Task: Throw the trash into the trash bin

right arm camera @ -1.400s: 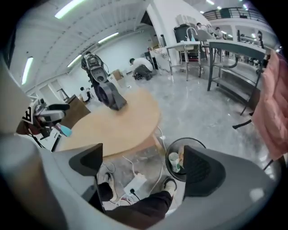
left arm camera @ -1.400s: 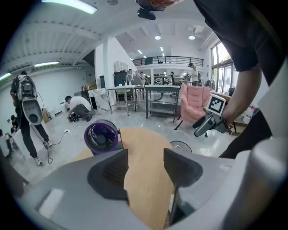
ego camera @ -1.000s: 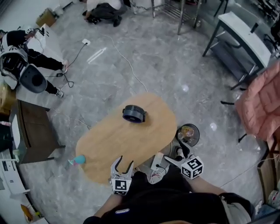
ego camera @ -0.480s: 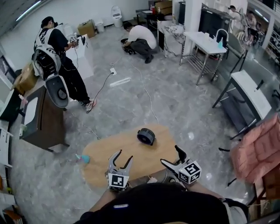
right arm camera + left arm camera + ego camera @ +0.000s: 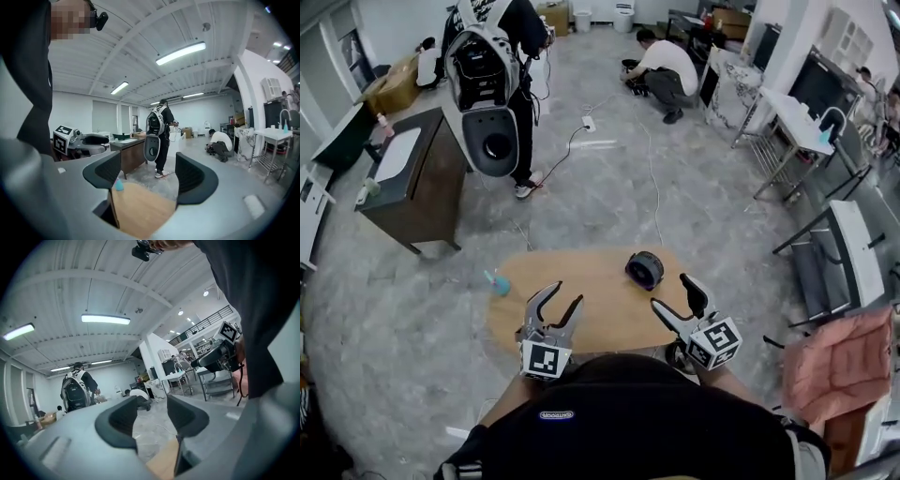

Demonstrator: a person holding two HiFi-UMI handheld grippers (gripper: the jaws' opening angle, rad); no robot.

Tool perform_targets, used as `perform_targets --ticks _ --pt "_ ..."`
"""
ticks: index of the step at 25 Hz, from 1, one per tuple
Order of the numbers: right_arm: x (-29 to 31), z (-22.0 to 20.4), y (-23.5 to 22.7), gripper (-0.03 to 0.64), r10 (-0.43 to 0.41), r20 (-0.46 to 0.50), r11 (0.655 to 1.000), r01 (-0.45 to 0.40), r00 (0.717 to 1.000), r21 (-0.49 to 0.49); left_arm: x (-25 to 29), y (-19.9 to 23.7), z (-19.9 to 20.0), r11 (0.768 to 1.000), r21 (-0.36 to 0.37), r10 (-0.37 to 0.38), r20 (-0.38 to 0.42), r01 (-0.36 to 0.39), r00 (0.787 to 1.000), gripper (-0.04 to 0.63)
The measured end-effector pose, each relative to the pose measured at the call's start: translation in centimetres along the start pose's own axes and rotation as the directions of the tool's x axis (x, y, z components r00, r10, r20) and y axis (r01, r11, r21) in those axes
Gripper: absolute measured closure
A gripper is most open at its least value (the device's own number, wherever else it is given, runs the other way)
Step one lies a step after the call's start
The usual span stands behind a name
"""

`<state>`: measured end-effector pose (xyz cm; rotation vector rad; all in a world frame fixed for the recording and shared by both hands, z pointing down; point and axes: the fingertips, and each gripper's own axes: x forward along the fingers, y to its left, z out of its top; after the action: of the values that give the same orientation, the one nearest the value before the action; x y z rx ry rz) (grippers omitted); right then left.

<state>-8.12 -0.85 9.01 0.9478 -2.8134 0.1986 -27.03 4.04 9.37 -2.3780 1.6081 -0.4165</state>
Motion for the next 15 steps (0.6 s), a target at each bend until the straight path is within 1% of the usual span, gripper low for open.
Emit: perform_targets --ticks 3,6,8,10,12,15 --pt "1.4 -0.2 1.9 0.233 -0.006 -0.015 1.000 0.006 1.000 -0.013 -1.5 2.0 -1.9 1.000 -0.022 -0.005 -0.008 0.004 1.000 0.396" --pt "2.6 1.0 3.1 0.240 -0.031 -0.007 0.999 0.031 0.999 -0.024 -1.6 3.8 -1.9 0.998 -0.016 -0.053 0.009 0.053 0.999 0.400" --pt "3.1 2.9 3.5 0.245 -0.054 0.028 0.998 0.055 0.998 -0.016 -1.2 4.9 -1.1 0.995 -0.015 -0.095 0.024 0.095 0.995 0.407" --pt "2.6 4.3 3.9 0.251 -0.064 0.078 0.998 0.065 0.995 -0.005 -0.7 5.3 0.5 0.991 -0.018 -0.134 0.059 0.136 0.989 0.433" --pt "1.5 4.9 4.3 0.275 -0.063 0.118 0.998 0.062 0.991 0.008 -0.6 4.6 2.2 0.987 -0.035 -0.155 0.096 0.159 0.983 0.454" --pt "0.0 5.0 4.0 0.297 -0.079 0.149 0.997 0.077 0.986 0.025 -0.3 3.0 3.9 0.985 -0.013 -0.172 0.093 0.174 0.981 0.476"
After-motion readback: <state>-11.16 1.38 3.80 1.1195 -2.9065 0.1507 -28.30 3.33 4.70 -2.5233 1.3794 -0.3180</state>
